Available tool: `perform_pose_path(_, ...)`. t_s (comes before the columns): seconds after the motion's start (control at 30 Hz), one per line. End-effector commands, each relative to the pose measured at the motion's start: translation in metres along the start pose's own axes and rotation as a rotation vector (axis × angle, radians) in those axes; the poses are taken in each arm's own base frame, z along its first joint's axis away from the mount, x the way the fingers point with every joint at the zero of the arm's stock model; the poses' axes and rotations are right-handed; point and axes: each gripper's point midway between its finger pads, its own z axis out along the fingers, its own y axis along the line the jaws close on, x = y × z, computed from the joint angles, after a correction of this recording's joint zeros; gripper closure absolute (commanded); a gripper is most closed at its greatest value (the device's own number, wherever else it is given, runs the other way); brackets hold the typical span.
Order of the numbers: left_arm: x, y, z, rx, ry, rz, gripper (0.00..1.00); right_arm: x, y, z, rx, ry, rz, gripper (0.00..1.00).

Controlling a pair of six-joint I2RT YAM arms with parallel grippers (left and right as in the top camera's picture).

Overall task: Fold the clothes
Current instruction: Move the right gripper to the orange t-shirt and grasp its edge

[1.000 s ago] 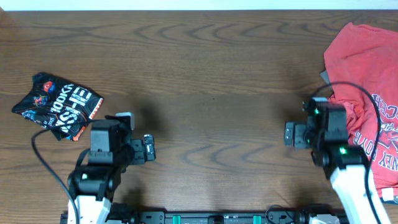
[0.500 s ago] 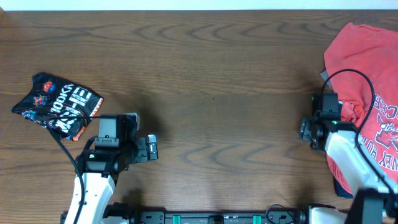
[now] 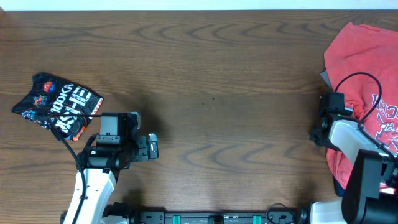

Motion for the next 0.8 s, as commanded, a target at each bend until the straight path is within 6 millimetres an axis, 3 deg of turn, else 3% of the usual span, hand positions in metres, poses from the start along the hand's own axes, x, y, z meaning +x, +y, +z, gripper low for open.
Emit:
perform_pose_path(0.0,-0.007,-0.002,-0.003,0.011,-0.016,-0.013,0.02,0.004,0.001,0.003,-0.016,0.022,0.016,0.99)
perform_pose_path(0.1,-0.007,-0.002,-0.003,0.011,-0.016,-0.013,0.02,-0.002,0.01,-0.004,-0.085,0.018,0.028,0.99)
perform_pose_path(0.23,-0.007,-0.002,-0.003,0.011,-0.016,-0.013,0.02,-0.035,0.024,-0.044,-0.236,-0.037,0.048,0.99)
perform_pose_path(0.37,-0.007,-0.002,-0.003,0.011,-0.016,-0.013,0.02,-0.087,0.041,-0.122,-0.486,-0.195,-0.028,0.99)
perform_pose_path(0.47,-0.007,-0.002,-0.003,0.011,-0.015,-0.013,0.02,-0.109,0.049,-0.187,-0.661,-0.331,-0.116,0.99)
perform_pose_path(0.57,-0.007,-0.002,-0.003,0.011,-0.015,-0.013,0.02,-0.101,0.059,-0.223,-0.768,-0.389,-0.206,0.99)
perform_pose_path(0.7,-0.007,-0.002,-0.003,0.011,-0.015,-0.013,0.02,-0.07,0.08,-0.241,-0.858,-0.338,-0.316,0.99)
perform_pose_path(0.77,-0.007,-0.002,-0.003,0.011,-0.016,-0.013,0.02,-0.046,0.099,-0.258,-0.965,-0.303,-0.418,0.99)
